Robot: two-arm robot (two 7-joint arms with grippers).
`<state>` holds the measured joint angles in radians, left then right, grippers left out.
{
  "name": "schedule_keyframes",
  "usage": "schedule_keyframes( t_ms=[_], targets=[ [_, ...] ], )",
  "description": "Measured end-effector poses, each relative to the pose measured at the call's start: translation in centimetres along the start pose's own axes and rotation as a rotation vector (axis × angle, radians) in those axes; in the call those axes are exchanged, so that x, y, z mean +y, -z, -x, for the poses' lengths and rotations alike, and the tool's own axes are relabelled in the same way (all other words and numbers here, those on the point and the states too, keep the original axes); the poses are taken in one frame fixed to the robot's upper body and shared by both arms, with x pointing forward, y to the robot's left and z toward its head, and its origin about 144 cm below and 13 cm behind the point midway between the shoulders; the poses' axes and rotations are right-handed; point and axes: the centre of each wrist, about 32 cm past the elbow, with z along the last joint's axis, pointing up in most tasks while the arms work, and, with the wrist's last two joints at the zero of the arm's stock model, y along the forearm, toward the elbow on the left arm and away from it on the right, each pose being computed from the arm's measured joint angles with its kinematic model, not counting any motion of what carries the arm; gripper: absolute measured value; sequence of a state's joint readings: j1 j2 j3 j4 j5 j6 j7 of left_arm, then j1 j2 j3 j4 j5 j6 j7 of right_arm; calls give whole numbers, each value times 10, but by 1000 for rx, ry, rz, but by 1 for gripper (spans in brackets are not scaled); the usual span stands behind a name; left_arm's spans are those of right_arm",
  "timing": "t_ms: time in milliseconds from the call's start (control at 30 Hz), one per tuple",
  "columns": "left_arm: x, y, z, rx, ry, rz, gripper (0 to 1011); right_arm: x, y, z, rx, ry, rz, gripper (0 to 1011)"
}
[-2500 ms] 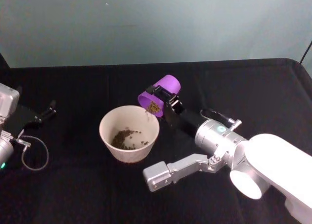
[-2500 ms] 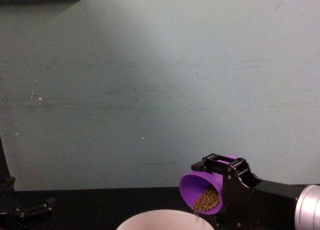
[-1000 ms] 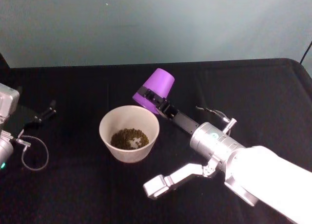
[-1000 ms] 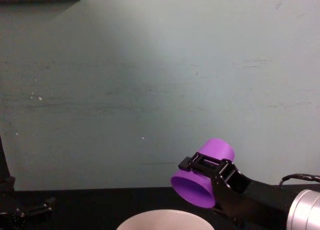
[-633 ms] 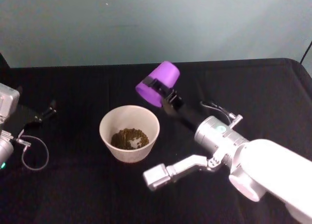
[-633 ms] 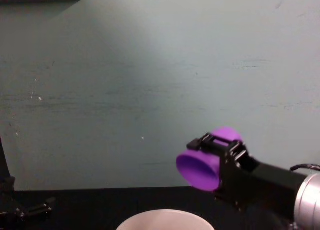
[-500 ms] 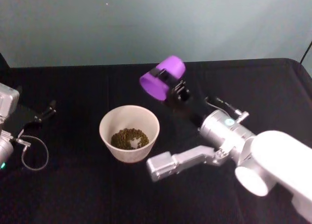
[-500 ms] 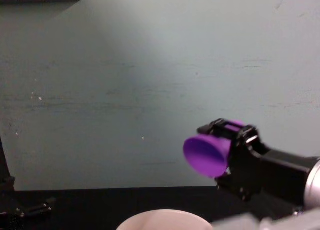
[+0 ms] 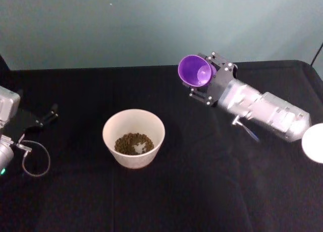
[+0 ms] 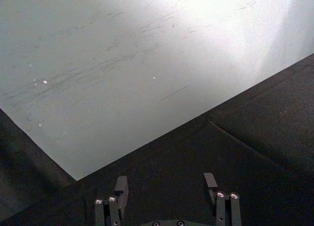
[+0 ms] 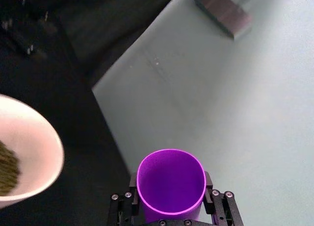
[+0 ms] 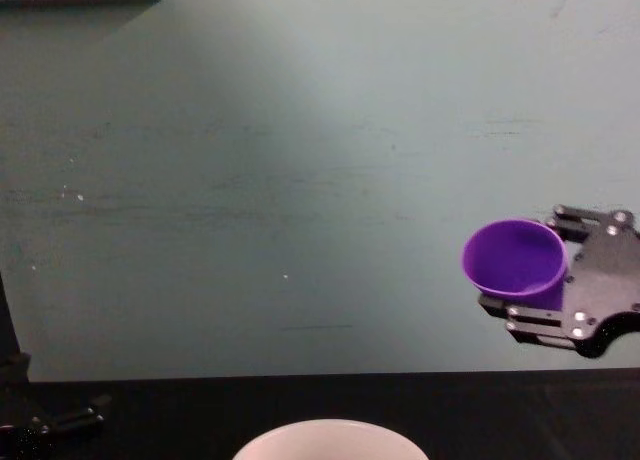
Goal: Pick up the cup and pour the mung beans from the cup into the bowl.
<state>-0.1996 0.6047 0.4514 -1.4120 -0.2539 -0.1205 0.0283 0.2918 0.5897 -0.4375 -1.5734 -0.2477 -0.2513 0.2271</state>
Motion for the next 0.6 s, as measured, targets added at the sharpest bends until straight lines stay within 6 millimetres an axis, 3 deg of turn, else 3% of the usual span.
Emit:
schedule_keyframes(
  t_ms=[267,600],
  targets=[
    [0,0,0,0,0,0,1000,-12,37,-9,516,-99,21,729],
    [0,0,0,0,0,0,1000,-11,48,3,729,-190,122,729]
  ],
)
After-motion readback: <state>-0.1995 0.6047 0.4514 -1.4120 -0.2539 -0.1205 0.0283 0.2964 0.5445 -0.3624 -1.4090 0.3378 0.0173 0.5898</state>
